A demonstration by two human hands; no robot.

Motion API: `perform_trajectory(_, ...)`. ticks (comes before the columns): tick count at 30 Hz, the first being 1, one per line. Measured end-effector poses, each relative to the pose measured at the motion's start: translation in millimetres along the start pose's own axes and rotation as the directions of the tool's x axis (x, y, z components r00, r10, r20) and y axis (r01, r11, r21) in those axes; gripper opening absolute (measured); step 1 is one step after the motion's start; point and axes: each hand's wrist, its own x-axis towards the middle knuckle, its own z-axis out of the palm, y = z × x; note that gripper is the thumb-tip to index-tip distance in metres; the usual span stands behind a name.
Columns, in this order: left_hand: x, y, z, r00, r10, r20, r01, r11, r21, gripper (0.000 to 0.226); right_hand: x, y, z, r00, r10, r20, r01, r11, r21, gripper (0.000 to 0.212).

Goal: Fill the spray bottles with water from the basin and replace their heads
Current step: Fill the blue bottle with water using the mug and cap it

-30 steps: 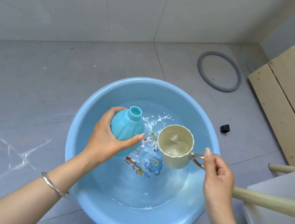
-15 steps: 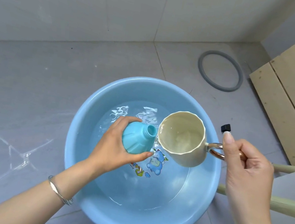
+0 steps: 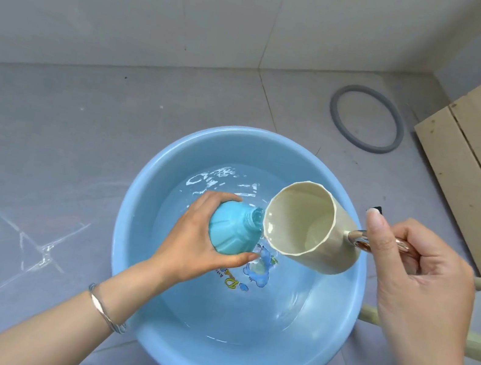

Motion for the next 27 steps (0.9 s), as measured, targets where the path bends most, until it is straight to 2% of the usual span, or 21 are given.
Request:
perform_trajectory(8,-2.8,-0.2,-0.2,1.000,0.007,-0.007,-0.007,1.000,-0.019,0.073,2.1,-5.6,-3.0,0.997,-0.077,-0.021,0.076,0.996,-0.054,0.036)
perform_trajectory(27,-4.6,0.6,-0.8,1.000,-0.007,-0.011,0.006,1.000,-0.030,0.071,3.9,-9.8,-7.6,0.987,-0.153,-0.054,0.145,0.980,-0.136,0.037)
